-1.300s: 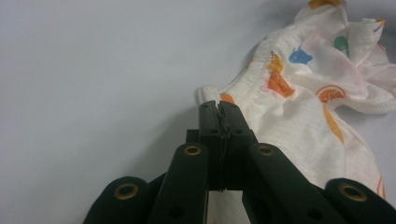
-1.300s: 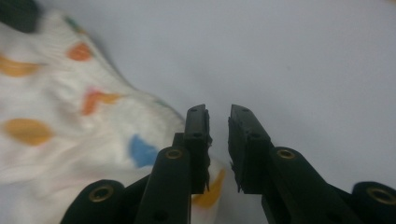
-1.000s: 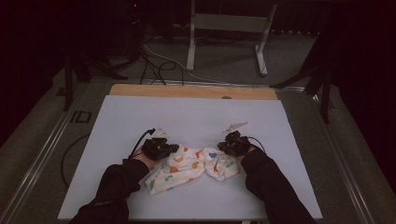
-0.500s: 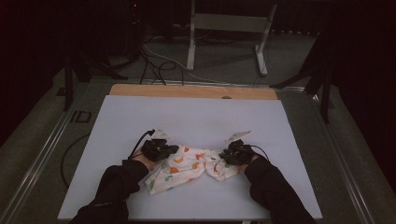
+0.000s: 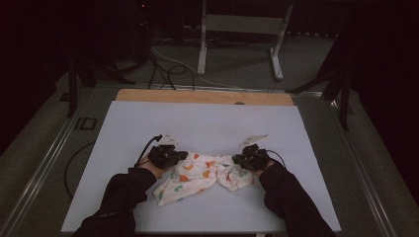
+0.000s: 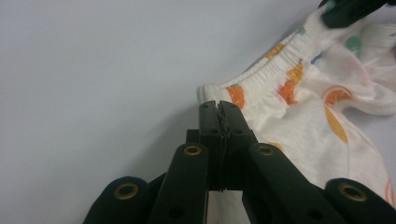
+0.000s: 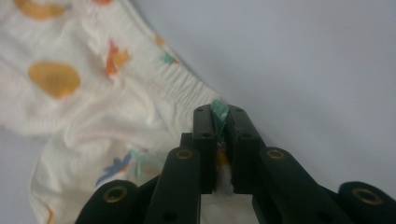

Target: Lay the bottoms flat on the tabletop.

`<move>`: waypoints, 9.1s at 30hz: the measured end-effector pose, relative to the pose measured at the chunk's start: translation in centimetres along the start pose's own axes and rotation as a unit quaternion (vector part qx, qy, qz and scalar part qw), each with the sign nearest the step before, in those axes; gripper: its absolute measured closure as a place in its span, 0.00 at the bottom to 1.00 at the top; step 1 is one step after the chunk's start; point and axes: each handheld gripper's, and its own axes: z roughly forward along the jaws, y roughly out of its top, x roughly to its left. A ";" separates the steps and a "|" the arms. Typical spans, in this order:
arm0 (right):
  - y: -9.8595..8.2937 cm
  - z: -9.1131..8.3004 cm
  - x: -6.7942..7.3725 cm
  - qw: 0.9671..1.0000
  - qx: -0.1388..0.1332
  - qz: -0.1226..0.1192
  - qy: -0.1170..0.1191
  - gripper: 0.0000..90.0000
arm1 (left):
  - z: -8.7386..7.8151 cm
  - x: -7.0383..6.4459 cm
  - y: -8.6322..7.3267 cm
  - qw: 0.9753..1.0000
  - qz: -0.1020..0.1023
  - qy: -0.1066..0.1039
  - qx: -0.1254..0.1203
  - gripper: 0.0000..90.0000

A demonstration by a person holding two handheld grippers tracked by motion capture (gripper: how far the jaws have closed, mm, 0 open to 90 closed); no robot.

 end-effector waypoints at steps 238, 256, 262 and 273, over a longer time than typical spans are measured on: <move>-2.7 -6.2 0.9 0.991 -0.127 0.028 0.019 0.13 | -5.7 -6.1 -3.5 0.989 0.133 -0.062 -0.012 0.51; -3.5 -6.0 0.9 0.992 -0.118 0.033 0.020 0.13 | -3.8 -4.1 -7.3 0.989 0.124 -0.052 0.069 0.91; -3.7 -6.2 0.6 0.992 -0.121 0.037 0.017 0.13 | -4.4 -3.9 -8.0 0.989 0.117 -0.065 0.069 0.90; -3.6 -6.3 0.7 0.992 -0.125 0.035 0.014 0.13 | -4.9 -4.3 -8.1 0.989 0.121 -0.064 0.051 0.70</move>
